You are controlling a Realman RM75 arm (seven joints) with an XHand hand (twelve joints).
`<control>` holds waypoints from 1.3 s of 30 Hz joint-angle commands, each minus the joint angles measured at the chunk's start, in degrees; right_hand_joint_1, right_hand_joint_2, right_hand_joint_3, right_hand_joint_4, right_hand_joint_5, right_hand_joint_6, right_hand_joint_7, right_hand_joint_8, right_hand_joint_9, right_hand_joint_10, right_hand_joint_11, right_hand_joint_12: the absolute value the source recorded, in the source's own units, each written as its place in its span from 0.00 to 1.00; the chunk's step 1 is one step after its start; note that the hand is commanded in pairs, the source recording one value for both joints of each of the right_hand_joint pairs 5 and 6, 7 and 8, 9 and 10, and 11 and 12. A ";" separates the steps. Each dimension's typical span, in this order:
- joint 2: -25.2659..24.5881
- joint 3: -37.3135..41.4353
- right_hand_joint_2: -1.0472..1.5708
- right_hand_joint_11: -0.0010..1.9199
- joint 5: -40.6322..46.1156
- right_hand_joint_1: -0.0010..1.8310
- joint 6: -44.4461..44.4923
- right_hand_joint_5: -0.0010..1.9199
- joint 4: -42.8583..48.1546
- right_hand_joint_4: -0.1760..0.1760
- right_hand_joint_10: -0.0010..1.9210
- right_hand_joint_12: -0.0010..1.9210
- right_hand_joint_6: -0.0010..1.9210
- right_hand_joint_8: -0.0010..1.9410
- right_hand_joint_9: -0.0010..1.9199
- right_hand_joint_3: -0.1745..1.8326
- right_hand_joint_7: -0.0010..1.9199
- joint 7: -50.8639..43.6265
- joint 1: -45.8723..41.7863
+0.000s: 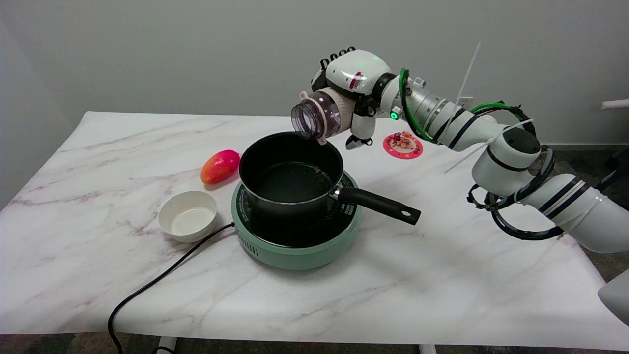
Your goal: Pour the contents of the bottle into the soup pot.
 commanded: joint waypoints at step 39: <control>3.50 -4.64 0.77 0.62 -25.42 0.82 9.19 1.00 4.79 0.50 0.70 0.62 1.00 0.99 0.70 0.46 1.00 -0.42 9.84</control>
